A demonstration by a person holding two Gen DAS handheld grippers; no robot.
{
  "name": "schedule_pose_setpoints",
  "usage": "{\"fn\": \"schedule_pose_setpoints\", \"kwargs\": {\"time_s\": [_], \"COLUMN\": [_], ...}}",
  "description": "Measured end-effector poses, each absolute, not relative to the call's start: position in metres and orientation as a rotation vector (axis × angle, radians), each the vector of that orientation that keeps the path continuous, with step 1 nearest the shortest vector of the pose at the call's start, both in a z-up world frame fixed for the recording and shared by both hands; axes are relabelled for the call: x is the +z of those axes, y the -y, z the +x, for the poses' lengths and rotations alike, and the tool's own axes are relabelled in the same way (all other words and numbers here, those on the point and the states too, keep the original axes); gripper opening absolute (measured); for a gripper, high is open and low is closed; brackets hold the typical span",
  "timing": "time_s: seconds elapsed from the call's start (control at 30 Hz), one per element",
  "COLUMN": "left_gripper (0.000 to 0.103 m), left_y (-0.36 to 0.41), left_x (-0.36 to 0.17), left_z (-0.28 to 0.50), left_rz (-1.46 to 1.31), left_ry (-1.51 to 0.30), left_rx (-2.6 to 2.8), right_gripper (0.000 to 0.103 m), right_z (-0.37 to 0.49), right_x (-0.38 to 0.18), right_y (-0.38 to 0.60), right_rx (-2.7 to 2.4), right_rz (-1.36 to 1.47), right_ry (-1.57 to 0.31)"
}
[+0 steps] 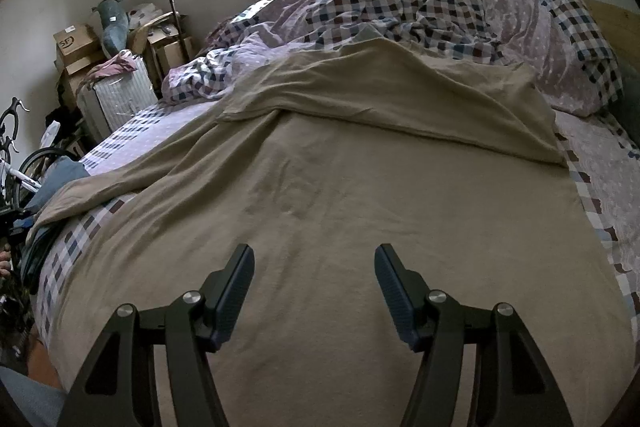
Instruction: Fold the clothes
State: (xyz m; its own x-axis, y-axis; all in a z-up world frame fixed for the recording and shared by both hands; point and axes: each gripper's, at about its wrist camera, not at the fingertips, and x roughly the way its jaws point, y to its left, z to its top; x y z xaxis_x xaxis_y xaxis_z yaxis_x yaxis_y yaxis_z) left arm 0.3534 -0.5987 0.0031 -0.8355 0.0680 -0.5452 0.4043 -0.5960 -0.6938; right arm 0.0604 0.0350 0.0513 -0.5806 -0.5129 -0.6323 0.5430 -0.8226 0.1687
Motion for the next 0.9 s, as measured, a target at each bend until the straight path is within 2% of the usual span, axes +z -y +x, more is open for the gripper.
{"fn": "schedule_pose_setpoints", "kwargs": {"time_s": [0.13, 0.2, 0.23, 0.27, 0.3, 0.4, 0.47, 0.7, 0.9], "left_gripper": [0.042, 0.041, 0.036, 0.018, 0.01, 0.002, 0.002, 0.002, 0.002], "left_y": [0.597, 0.596, 0.596, 0.595, 0.595, 0.59, 0.584, 0.524, 0.442], "left_x": [0.004, 0.004, 0.004, 0.004, 0.005, 0.013, 0.025, 0.121, 0.214], "left_z": [0.351, 0.348, 0.346, 0.344, 0.343, 0.342, 0.343, 0.33, 0.286], "left_rz": [0.801, 0.824, 0.832, 0.843, 0.861, 0.892, 0.888, 0.819, 0.818], "left_ry": [-1.31, -1.282, -1.26, -1.235, -1.204, -1.153, -1.122, -0.969, -0.798], "left_rx": [-2.549, -2.546, -2.536, -2.519, -2.489, -2.465, -2.474, -2.689, -2.898], "right_gripper": [0.066, 0.066, 0.066, 0.066, 0.066, 0.066, 0.066, 0.066, 0.066], "right_z": [0.061, 0.061, 0.061, 0.061, 0.061, 0.063, 0.065, 0.069, 0.071], "right_x": [0.051, 0.051, 0.051, 0.051, 0.051, 0.052, 0.053, 0.061, 0.076], "right_y": [-0.036, -0.036, -0.037, -0.037, -0.036, -0.036, -0.037, -0.04, -0.049], "right_rx": [-2.368, -2.373, -2.376, -2.378, -2.38, -2.389, -2.39, -2.36, -2.311], "right_rz": [0.929, 0.929, 0.928, 0.928, 0.928, 0.919, 0.91, 0.885, 0.854], "right_ry": [-0.057, -0.055, -0.054, -0.053, -0.054, -0.057, -0.057, -0.02, 0.062]}}
